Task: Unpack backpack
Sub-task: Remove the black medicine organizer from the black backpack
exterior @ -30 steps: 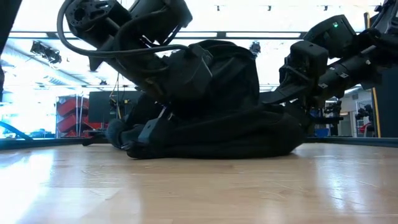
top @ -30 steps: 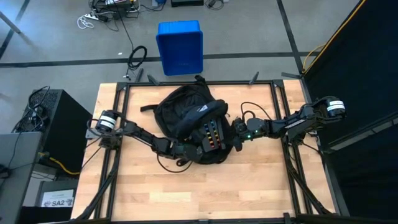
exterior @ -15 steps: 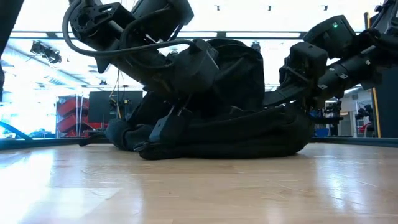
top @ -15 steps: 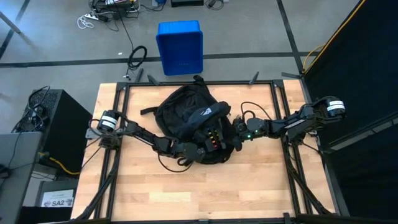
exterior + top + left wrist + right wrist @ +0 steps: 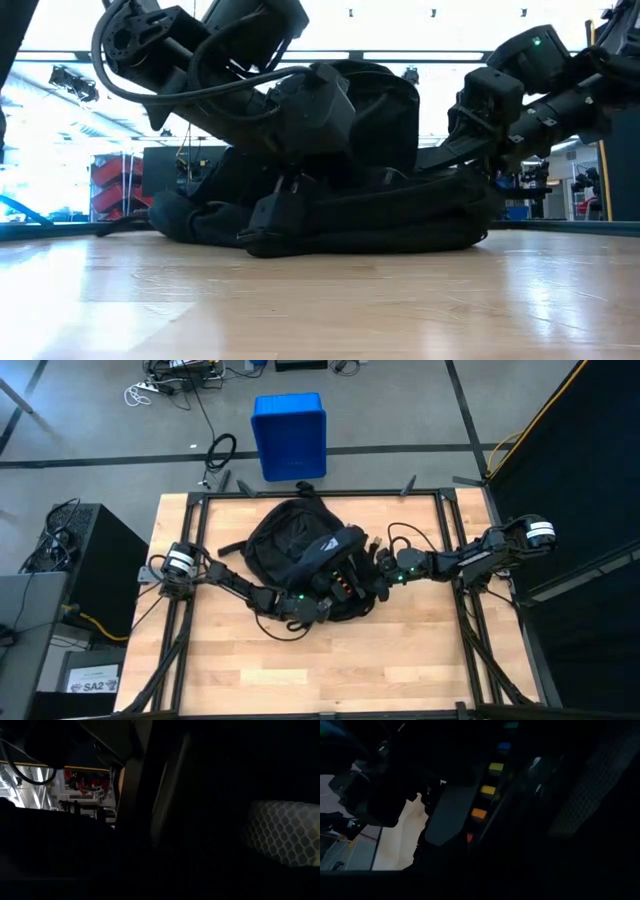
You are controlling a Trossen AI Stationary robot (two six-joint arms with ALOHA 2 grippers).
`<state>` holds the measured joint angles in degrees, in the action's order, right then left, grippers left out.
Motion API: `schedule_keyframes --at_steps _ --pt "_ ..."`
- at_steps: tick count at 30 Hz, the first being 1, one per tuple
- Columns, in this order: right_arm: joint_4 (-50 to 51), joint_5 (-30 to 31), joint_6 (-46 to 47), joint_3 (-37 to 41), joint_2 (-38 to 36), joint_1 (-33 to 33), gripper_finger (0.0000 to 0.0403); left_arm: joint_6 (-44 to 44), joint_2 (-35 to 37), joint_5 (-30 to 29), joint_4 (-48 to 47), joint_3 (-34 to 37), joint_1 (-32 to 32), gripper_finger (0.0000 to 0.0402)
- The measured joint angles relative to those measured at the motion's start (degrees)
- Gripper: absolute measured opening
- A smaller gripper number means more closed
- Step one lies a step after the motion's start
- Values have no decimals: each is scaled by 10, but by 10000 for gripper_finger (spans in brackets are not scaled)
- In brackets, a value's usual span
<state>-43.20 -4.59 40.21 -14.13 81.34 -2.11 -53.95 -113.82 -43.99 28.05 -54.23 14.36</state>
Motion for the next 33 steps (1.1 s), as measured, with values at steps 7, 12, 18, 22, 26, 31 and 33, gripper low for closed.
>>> schedule_keyframes --at_steps 7,12,18,22,26,31,33 --pt "2 -33 1 0 0 -17 177 11 0 -5 7 0 16 168" --pt "-6 -70 6 0 0 -30 179 31 -1 -21 8 1 34 164" --pt "-12 -78 7 0 1 -35 176 48 -1 -32 16 1 56 164" --pt "-7 -76 4 0 0 -36 174 57 -1 -27 31 1 60 161" --pt "-6 -72 3 0 0 -36 176 73 -1 -26 45 1 60 161" --pt "0 -61 9 -1 -1 -36 174 89 -1 -26 66 1 63 161" --pt "7 -53 14 -1 -1 -37 174 89 -1 -26 74 1 69 160"
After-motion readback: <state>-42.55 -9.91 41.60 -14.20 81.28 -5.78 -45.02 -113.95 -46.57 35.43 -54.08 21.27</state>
